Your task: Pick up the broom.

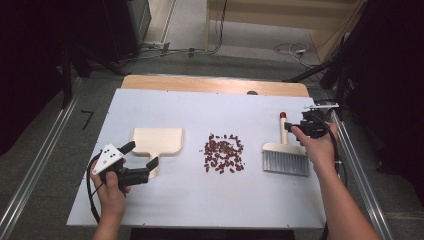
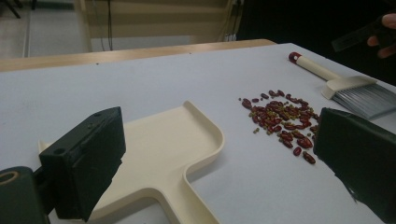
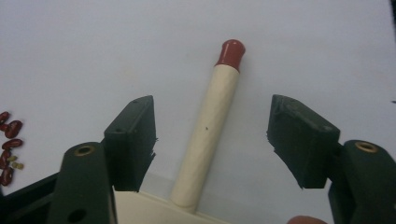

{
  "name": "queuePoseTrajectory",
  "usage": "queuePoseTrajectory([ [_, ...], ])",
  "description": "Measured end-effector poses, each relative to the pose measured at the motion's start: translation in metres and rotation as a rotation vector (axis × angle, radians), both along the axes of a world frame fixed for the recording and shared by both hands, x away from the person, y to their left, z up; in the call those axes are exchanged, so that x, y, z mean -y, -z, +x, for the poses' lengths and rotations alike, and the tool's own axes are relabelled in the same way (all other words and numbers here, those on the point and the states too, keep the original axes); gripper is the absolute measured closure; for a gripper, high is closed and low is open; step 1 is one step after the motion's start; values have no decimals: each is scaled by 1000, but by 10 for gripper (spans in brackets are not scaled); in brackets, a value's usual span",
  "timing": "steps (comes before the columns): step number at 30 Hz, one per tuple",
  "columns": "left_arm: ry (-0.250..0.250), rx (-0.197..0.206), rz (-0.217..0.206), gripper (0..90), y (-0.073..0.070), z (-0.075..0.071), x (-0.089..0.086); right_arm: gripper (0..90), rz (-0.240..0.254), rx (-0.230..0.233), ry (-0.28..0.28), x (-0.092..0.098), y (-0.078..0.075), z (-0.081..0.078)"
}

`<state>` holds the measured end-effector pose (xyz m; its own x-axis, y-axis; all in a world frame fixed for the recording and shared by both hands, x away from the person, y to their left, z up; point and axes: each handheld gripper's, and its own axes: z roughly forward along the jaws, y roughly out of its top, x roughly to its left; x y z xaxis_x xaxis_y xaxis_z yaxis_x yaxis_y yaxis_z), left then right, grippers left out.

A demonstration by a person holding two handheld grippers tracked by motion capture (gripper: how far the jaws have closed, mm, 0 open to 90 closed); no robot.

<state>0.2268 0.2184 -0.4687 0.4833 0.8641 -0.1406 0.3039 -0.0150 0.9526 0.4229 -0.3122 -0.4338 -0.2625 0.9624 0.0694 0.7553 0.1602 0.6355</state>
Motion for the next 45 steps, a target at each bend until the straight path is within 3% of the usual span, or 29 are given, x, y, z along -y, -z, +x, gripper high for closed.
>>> queuePoseTrajectory([
  [1,0,-2,1,28,0,0,0,367,0,-29,8,-1,1,4],
  [2,1,-7,4,28,1,1,0,367,0,-29,8,-1,1,4],
  [5,3,-13,6,28,2,2,0,437,-47,-103,39,-4,10,19],
  [9,9,-13,11,28,2,2,0,438,-48,-153,39,-6,19,26],
  [11,8,-13,10,28,2,2,-1,454,-60,-229,48,-10,25,28],
  [13,5,-13,7,28,2,2,-1,477,-69,-247,59,-11,26,28],
  [17,5,-14,7,28,2,2,-1,524,13,-364,113,-14,28,29],
  [18,7,-14,9,28,2,2,-1,518,24,-376,122,-16,29,29],
  [20,10,-15,12,28,2,3,0,559,-15,-411,148,-21,33,29],
  [22,11,-12,12,28,2,2,2,591,-37,-401,149,-23,34,29],
  [23,10,-13,14,28,2,2,2,641,-99,-388,154,-27,34,28],
  [25,14,-11,17,28,2,2,2,643,-146,-377,134,-32,35,27],
  [28,11,-14,22,28,2,2,4,652,-166,-376,140,-35,35,27],
  [31,19,-14,25,28,1,2,6,691,-110,-367,199,-32,35,26],
  [36,24,-12,35,28,0,2,10,695,-86,-323,179,-27,37,22],
  [37,25,-12,35,28,0,3,10,696,-42,-291,171,-22,38,18],
  [40,28,-16,33,28,0,3,11,696,-2,-250,162,-17,38,13],
  [41,29,-16,33,28,1,3,11,696,37,-200,159,-13,36,5],
  [42,32,-17,36,28,1,3,11,696,37,-200,159,-13,36,5],
  [45,36,-18,32,28,0,3,13,697,119,-110,149,-4,32,-8],
])
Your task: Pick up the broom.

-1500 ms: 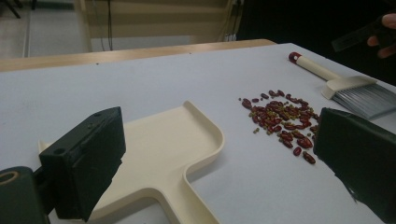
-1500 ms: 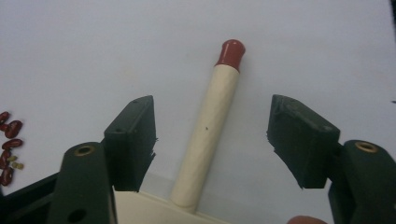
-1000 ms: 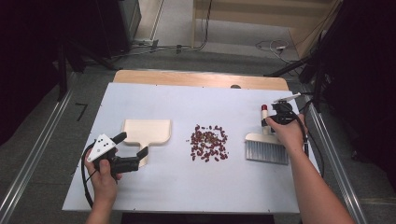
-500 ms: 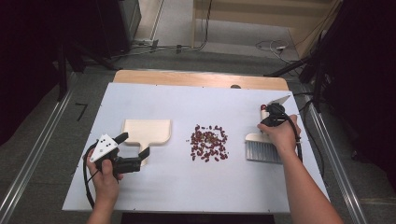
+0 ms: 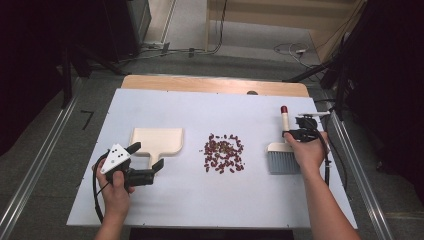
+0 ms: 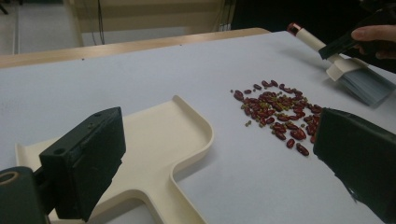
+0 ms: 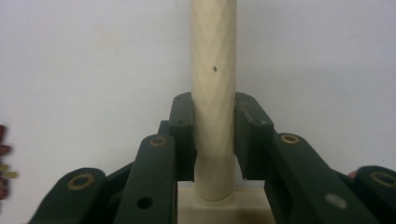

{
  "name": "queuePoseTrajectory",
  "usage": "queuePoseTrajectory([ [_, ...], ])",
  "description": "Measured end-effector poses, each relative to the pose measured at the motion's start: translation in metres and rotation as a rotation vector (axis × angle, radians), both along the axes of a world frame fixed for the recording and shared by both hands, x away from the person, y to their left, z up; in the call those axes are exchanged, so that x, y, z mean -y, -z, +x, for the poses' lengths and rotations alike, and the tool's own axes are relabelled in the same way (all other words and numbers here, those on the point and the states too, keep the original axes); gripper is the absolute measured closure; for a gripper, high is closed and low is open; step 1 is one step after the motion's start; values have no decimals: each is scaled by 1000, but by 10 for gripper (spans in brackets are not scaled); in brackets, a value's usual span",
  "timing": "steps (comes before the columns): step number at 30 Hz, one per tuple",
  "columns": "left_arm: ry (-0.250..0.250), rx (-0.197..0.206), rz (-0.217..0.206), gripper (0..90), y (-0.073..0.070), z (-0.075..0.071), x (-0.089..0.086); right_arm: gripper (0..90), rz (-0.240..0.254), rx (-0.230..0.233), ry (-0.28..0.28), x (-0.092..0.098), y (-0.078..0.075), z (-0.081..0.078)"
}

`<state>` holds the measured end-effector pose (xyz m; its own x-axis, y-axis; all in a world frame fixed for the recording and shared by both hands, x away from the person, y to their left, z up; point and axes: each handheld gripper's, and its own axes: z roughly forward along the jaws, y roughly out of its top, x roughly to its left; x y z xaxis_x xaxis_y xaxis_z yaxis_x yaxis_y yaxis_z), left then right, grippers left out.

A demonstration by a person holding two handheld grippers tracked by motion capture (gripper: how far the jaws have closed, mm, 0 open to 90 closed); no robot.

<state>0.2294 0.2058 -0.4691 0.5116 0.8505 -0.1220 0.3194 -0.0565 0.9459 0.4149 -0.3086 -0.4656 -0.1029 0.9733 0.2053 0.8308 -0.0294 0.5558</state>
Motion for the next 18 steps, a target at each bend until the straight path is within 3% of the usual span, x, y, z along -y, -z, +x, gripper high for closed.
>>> queuePoseTrajectory([
  [2,2,1,-2,28,-1,0,1,696,55,74,-9,6,-3,-10],
  [5,11,5,9,28,-3,-1,5,696,97,201,-26,11,-7,-26],
  [6,15,7,9,28,-4,-1,6,696,107,284,-48,13,-11,-38],
  [7,19,9,10,28,-4,-2,8,696,107,284,-48,13,-11,-38],
  [13,53,13,4,27,-10,-3,20,696,172,488,-81,11,-20,-65],
  [17,85,24,-6,27,-15,-4,27,696,196,565,-99,4,-36,-75],
  [18,95,27,-7,27,-17,-5,29,696,193,605,-121,-3,-43,-81],
])
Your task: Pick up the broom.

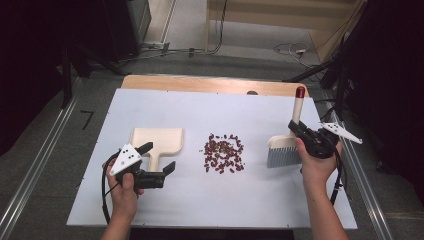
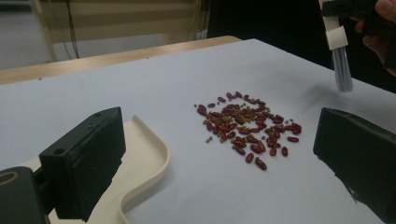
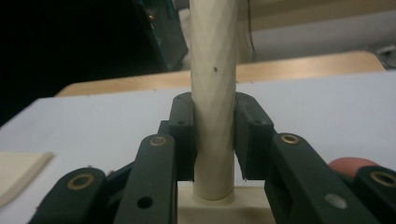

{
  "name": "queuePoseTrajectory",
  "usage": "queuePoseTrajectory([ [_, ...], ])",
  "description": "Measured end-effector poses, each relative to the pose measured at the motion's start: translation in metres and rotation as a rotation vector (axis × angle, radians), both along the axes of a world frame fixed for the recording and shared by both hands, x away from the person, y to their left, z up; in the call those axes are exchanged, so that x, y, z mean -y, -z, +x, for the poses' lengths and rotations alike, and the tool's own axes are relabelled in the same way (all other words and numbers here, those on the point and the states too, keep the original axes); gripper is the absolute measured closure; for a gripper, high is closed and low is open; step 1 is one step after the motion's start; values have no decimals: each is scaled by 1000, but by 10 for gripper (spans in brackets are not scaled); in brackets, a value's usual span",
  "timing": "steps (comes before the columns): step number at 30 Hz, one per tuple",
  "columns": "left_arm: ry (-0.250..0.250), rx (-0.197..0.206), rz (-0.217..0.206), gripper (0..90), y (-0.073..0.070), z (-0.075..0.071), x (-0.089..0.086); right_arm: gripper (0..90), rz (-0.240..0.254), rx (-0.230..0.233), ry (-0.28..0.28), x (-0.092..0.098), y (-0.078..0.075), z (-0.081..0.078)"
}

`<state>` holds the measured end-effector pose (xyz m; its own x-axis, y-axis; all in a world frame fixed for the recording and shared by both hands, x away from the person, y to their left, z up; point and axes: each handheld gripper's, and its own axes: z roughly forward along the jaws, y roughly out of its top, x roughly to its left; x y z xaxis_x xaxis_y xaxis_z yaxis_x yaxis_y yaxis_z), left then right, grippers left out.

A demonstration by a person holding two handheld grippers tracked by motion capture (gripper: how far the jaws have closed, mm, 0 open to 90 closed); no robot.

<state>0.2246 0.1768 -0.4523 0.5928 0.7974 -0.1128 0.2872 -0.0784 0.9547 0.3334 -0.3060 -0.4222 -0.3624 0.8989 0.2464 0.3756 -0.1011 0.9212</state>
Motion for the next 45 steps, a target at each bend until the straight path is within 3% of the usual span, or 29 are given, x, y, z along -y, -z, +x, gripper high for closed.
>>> queuePoseTrajectory([
  [4,28,-10,-21,27,-5,0,8,696,-2,52,-32,-17,-9,-11],
  [9,64,-26,-32,28,-10,-1,23,696,6,74,-81,-37,-12,-20],
  [16,123,-67,-46,63,-14,-1,44,695,-21,111,-164,-76,-15,-36],
  [22,153,-94,-71,124,-19,-4,61,695,-34,132,-259,-109,-12,-50],
  [27,193,-102,-89,177,-22,-6,73,694,-35,134,-281,-123,-11,-57],
  [30,235,-116,-92,211,-23,-8,80,694,-43,141,-296,-132,-9,-62],
  [37,281,-153,-111,250,-23,-9,90,694,-63,153,-347,-152,-6,-73],
  [42,266,-199,-87,299,-18,-6,96,694,-59,158,-369,-159,-6,-77],
  [45,233,-230,-59,386,-15,-6,101,693,-63,169,-383,-164,-6,-82],
])
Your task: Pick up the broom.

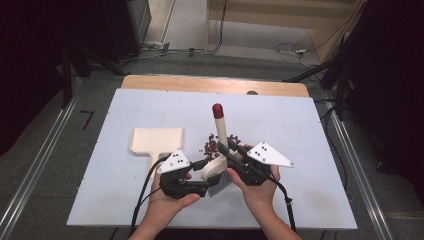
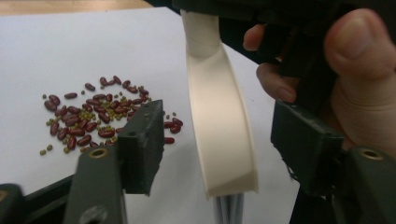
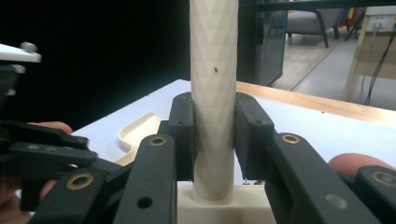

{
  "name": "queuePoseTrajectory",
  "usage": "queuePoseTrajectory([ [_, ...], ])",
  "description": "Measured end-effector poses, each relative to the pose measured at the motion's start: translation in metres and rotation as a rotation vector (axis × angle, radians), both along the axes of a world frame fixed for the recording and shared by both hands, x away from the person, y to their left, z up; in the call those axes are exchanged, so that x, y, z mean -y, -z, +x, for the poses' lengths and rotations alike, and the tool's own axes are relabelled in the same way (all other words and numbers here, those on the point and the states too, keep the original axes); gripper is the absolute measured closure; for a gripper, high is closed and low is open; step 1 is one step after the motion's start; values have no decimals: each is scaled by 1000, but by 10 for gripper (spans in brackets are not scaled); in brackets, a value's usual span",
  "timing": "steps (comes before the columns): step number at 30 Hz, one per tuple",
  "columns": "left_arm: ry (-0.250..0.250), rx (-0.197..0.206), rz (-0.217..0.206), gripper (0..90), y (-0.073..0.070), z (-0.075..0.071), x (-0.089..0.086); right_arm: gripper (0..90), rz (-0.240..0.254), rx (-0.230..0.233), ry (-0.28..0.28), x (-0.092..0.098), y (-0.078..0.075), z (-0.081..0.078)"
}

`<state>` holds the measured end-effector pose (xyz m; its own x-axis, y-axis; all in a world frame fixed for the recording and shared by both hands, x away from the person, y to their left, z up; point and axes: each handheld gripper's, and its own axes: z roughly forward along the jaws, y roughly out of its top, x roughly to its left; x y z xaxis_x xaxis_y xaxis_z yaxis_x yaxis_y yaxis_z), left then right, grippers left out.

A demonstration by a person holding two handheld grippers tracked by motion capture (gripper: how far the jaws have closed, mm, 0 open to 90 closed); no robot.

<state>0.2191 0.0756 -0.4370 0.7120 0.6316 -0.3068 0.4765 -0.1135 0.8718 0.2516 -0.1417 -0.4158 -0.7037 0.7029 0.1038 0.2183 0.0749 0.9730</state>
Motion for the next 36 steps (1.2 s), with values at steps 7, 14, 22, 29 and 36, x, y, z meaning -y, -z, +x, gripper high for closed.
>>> queuePoseTrajectory([
  [7,-3,-43,-17,639,1,1,-1,693,-26,18,1,-6,1,-5],
  [14,-12,-36,16,684,1,1,-4,689,-45,20,-8,-8,1,-6],
  [22,3,16,96,686,-3,4,-21,506,-57,3,-162,4,-6,5],
  [29,106,68,100,686,-2,8,-47,437,-108,-60,-310,25,-11,24],
  [36,242,119,105,686,-1,6,-60,408,-218,-117,-442,37,-9,34],
])
